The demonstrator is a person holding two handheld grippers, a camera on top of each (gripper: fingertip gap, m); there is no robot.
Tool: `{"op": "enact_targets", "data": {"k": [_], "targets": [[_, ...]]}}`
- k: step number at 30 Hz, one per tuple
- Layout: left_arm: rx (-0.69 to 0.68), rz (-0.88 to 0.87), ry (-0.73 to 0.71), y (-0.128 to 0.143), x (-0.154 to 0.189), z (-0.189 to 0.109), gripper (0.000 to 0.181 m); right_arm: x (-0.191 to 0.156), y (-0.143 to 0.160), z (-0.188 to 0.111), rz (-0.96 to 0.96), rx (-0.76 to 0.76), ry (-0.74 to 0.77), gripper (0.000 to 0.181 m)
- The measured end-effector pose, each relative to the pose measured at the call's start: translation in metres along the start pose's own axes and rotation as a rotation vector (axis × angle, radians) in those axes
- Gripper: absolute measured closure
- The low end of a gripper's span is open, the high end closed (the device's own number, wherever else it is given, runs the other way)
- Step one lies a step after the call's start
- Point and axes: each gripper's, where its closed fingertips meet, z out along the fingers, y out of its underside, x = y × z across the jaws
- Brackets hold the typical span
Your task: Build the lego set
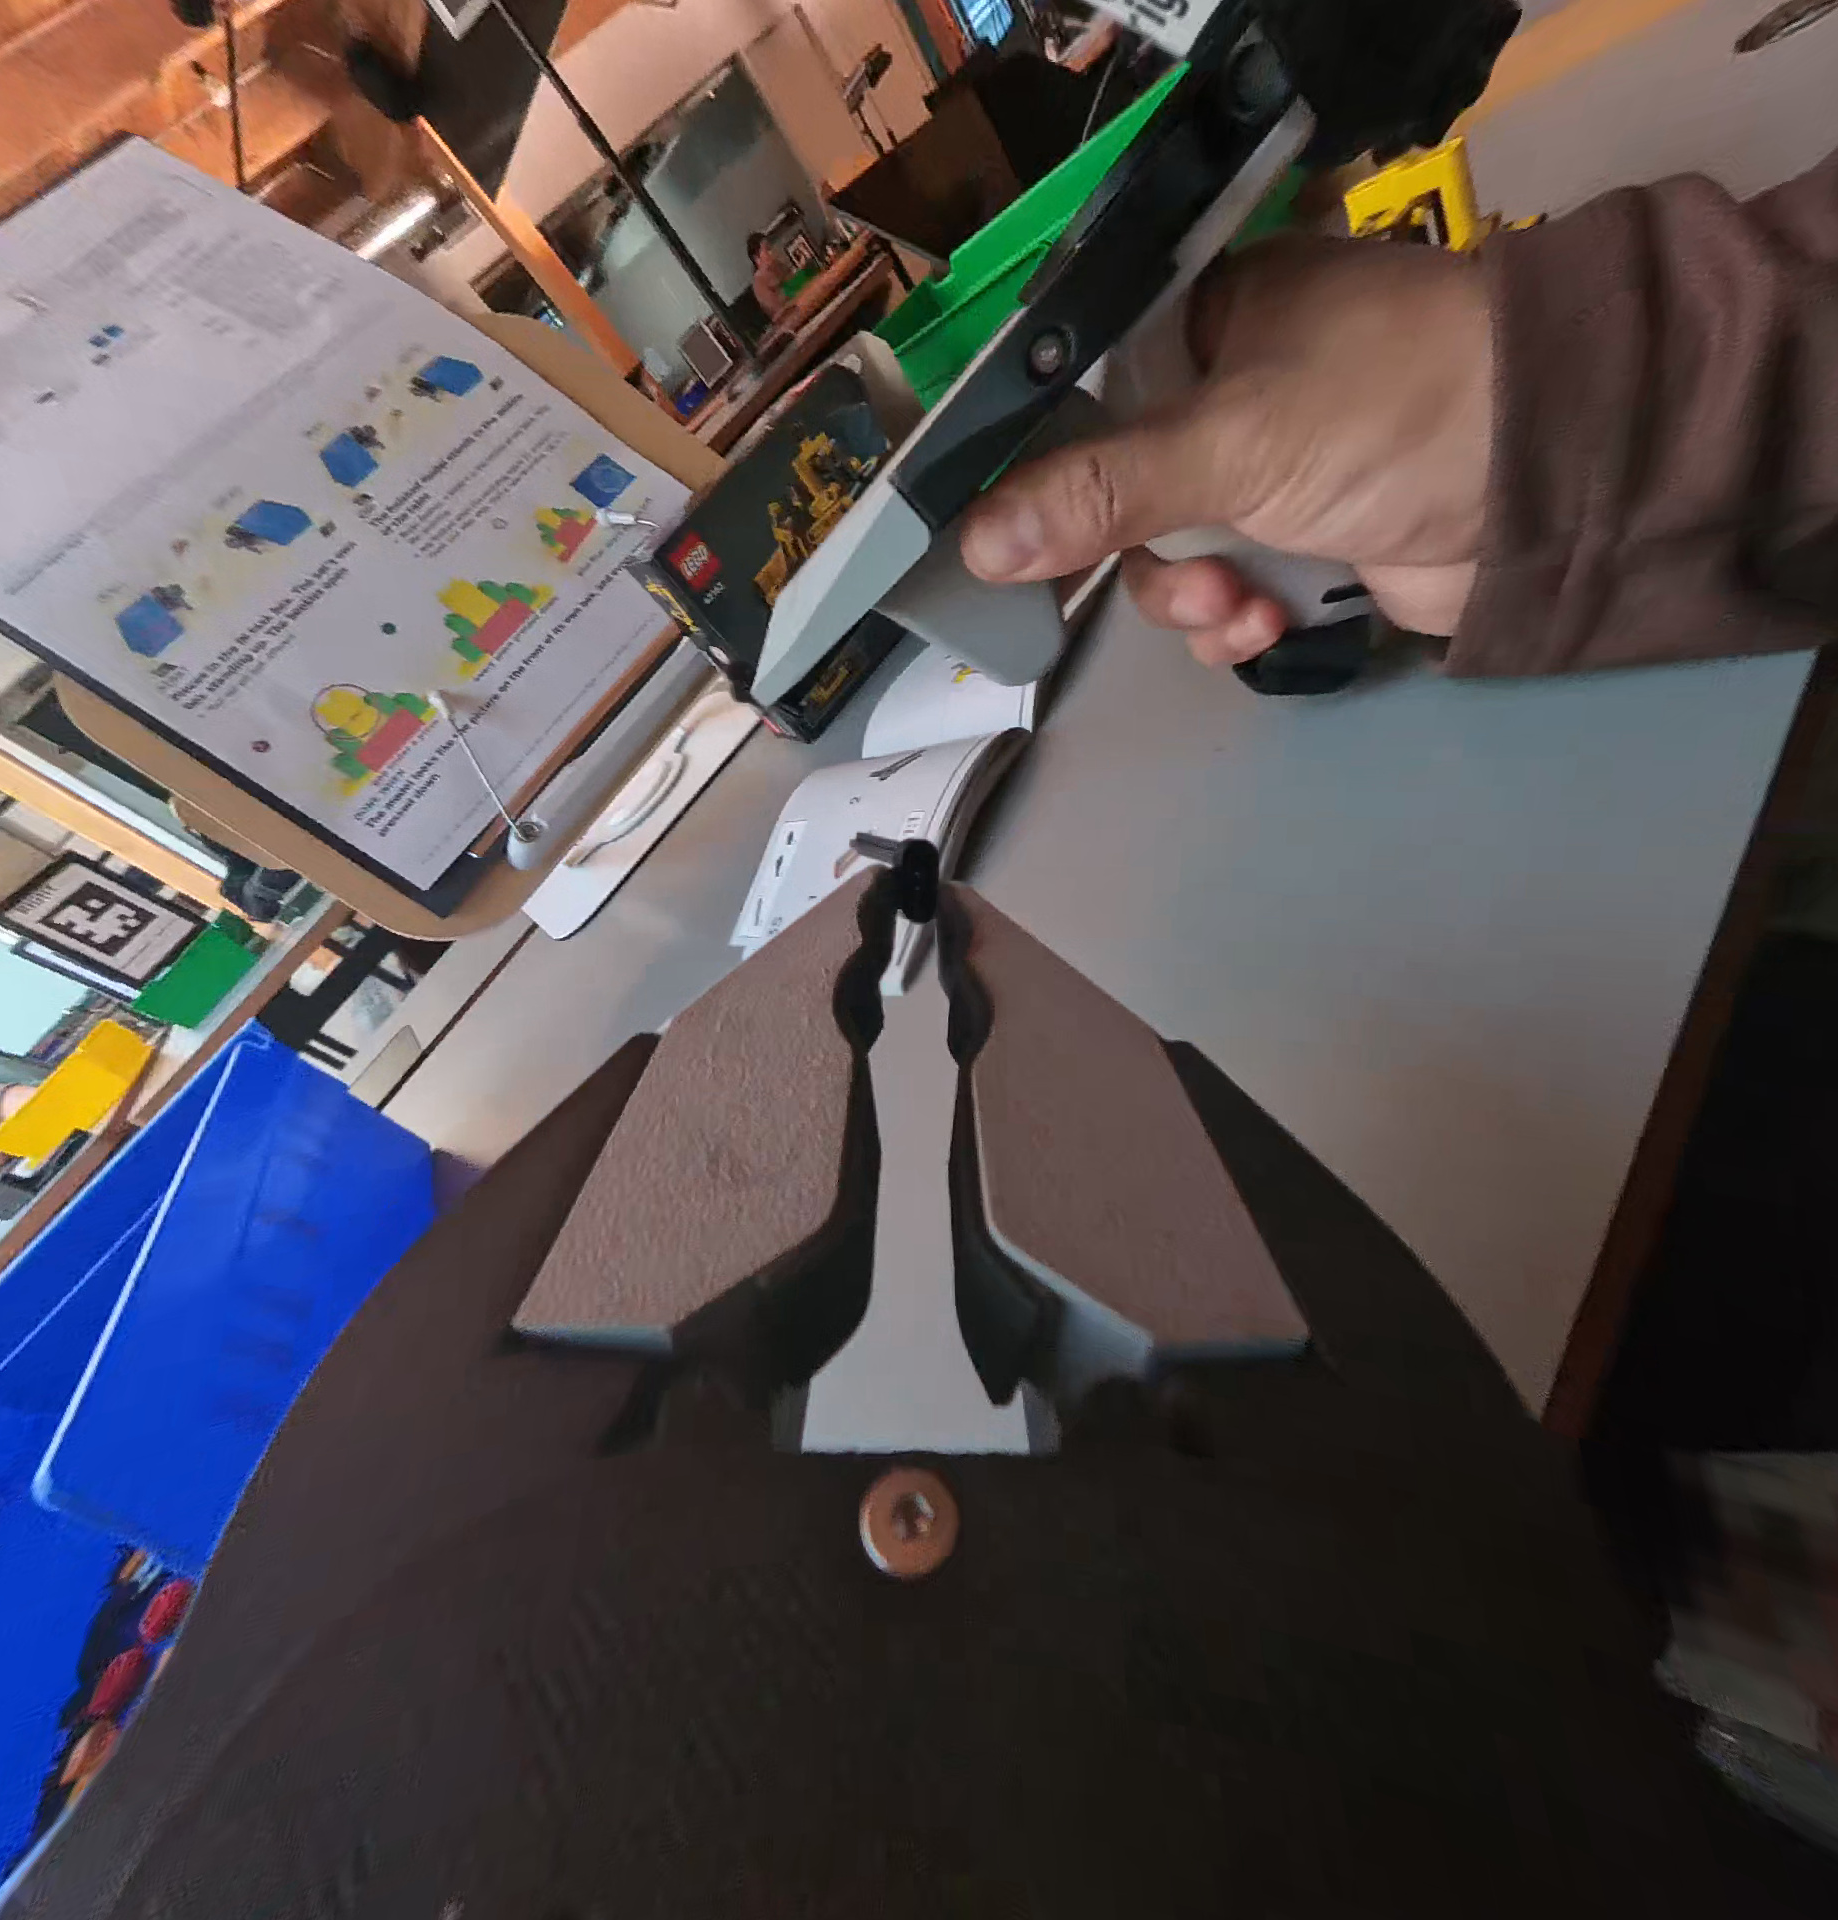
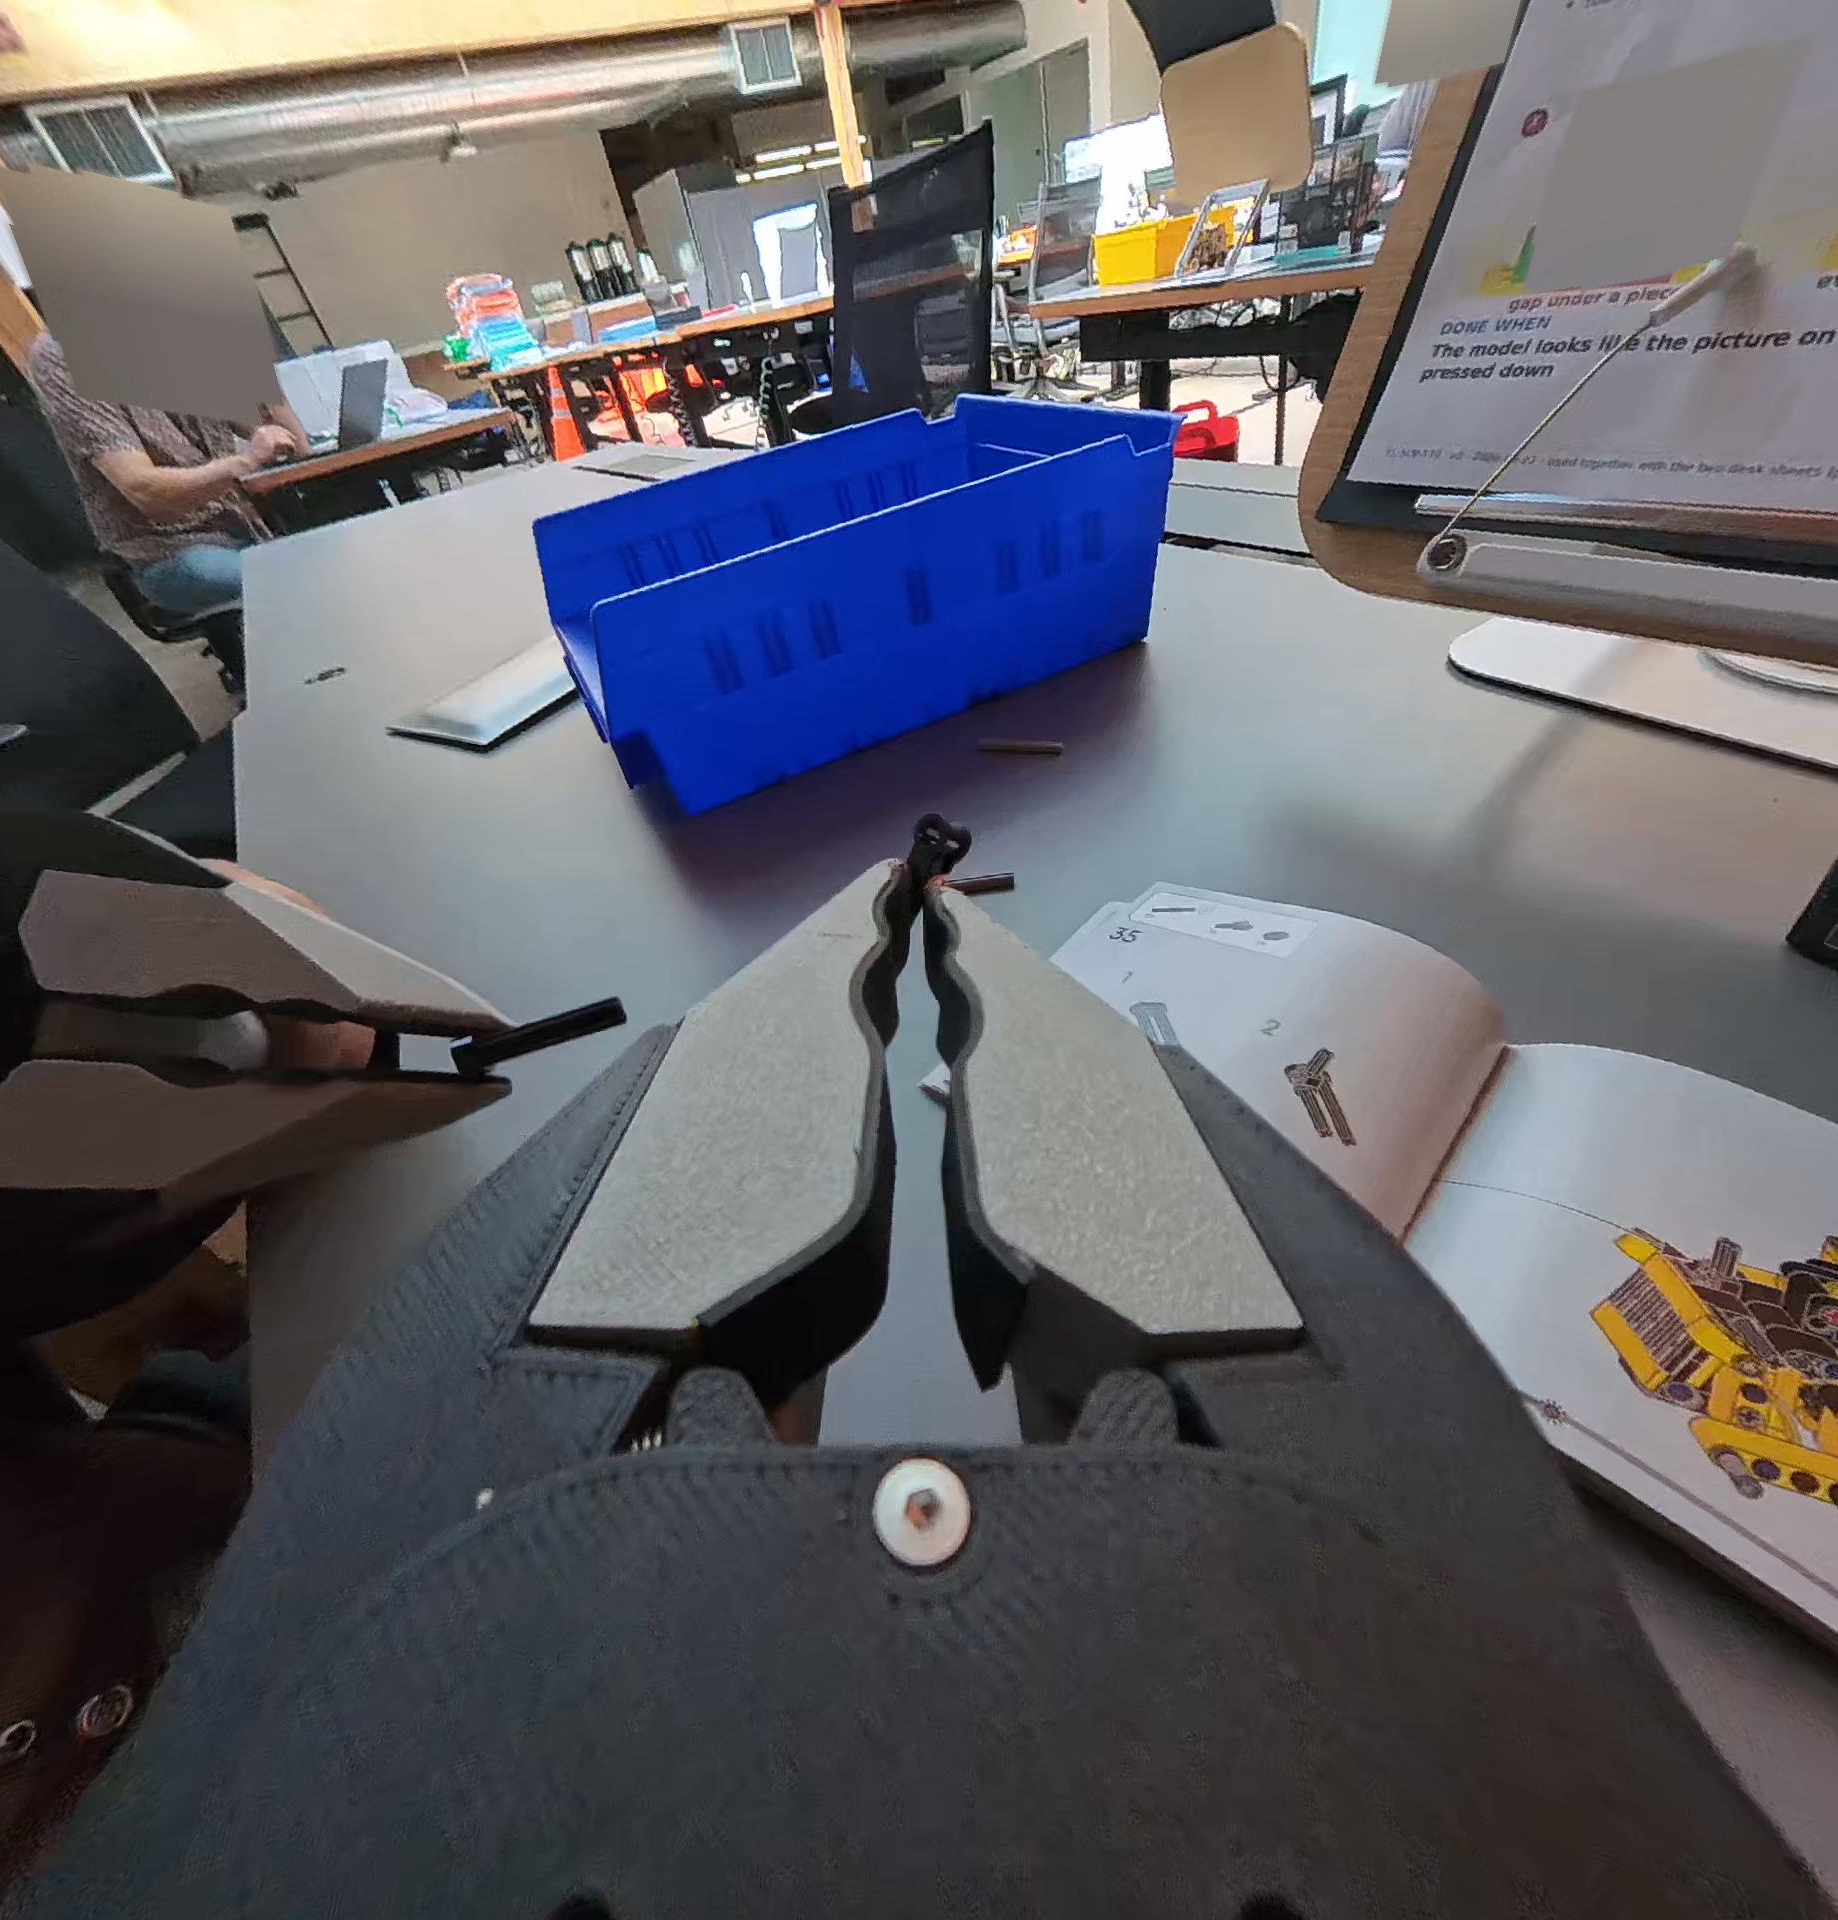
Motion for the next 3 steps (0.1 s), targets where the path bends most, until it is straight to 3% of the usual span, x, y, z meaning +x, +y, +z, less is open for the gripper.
{"op": "enact_targets", "data": {"k": [3], "targets": [[0.042,-0.022,-0.012,-0.0027,-0.0068,-0.0048,0.176,-0.0041,-0.0005,-0.0016,-0.016,0.009,-0.028,0.181]]}}
